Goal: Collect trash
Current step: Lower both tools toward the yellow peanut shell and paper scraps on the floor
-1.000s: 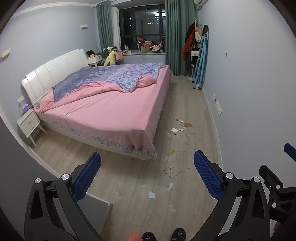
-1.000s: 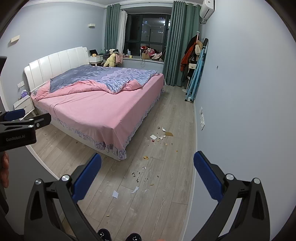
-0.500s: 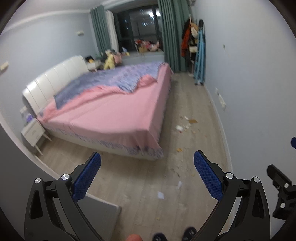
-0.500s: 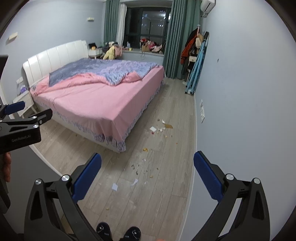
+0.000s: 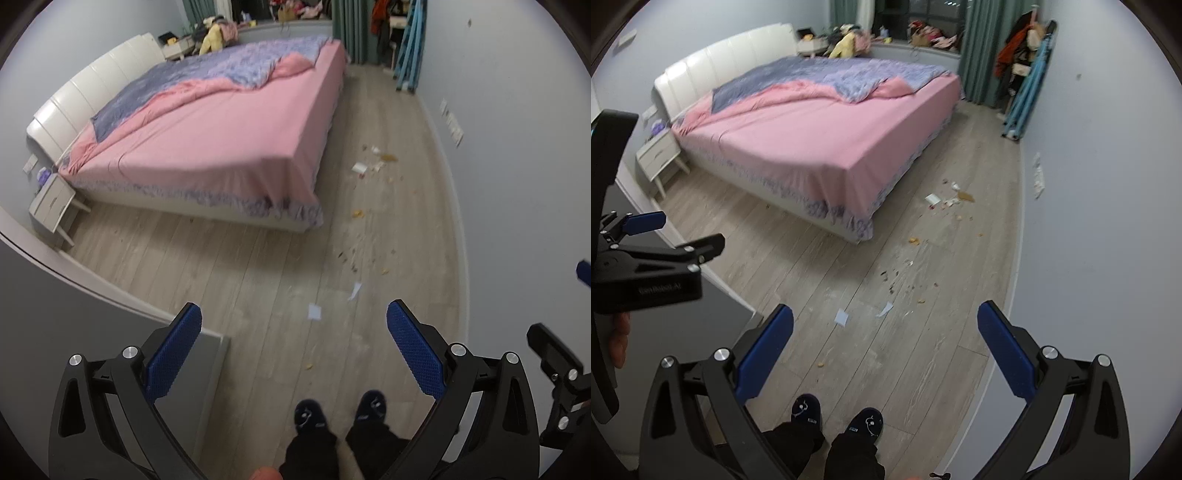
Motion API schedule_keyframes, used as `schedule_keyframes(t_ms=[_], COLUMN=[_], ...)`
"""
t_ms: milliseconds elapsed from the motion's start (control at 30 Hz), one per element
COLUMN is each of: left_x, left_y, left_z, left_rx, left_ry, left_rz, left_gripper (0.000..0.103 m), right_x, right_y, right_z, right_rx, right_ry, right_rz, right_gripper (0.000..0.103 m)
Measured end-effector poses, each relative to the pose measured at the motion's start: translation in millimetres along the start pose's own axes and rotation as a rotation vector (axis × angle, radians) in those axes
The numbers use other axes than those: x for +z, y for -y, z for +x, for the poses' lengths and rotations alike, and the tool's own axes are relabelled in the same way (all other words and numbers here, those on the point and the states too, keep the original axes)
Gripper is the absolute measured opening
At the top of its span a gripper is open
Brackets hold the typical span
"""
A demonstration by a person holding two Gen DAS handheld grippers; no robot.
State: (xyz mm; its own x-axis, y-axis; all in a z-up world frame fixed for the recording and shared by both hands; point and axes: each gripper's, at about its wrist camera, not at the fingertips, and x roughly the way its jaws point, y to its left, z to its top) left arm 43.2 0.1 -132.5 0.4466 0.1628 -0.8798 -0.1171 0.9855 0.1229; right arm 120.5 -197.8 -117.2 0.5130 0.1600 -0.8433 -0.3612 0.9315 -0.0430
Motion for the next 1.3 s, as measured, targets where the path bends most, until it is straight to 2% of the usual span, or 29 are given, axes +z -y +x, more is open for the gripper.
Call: schedule_keyframes(t_ms=[133,233,433,633,800,867,967,1067,1167,1300], left_x=[-9,-19,-48,-68,-96,-116,-143,-176,-210,-245], left_y=[-1,0,14,9,-14,-30,-47,-59,-57,-39], left_z=[29,63,121,146,180,206,238,283,333,397], left_rx=[0.035,0.016,0.023,0.032,0.041,0.006,0.027,0.005,-0.015,-0.037], left_ry=[-0.027,-0.061,-0.129,-0.153,-0.14,-0.14,-0.146,-0.209,-0.232,-0.222], left_rz=[-0.02,-0.037,-0.044,-0.12,-0.18,-0.182,-0.152,-0.139,-0.126,-0.1], left_gripper=[0.097,0.097,0.097,0.097,0.097,0.097,0.097,0.097,0.097,0.097], right_x=[5,6,-8,-26,-45,-55,-71,-89,-110,-145], right_y=[-5,-5,3,-7,-29,-39,-55,-67,-76,-85], right_z=[20,38,90,136,173,188,217,253,297,367], right_rx=[0.032,0.049,0.063,0.072,0.064,0.063,0.06,0.073,0.112,0.161], right_ry=[-0.001,0.006,-0.072,-0.146,-0.178,-0.172,-0.158,-0.157,-0.176,-0.19], right_rz=[-0.029,-0.06,-0.108,-0.118,-0.114,-0.125,-0.172,-0.209,-0.211,-0.252], right_gripper=[0.097,0.097,0.097,0.097,0.097,0.097,0.097,0.097,0.097,0.097])
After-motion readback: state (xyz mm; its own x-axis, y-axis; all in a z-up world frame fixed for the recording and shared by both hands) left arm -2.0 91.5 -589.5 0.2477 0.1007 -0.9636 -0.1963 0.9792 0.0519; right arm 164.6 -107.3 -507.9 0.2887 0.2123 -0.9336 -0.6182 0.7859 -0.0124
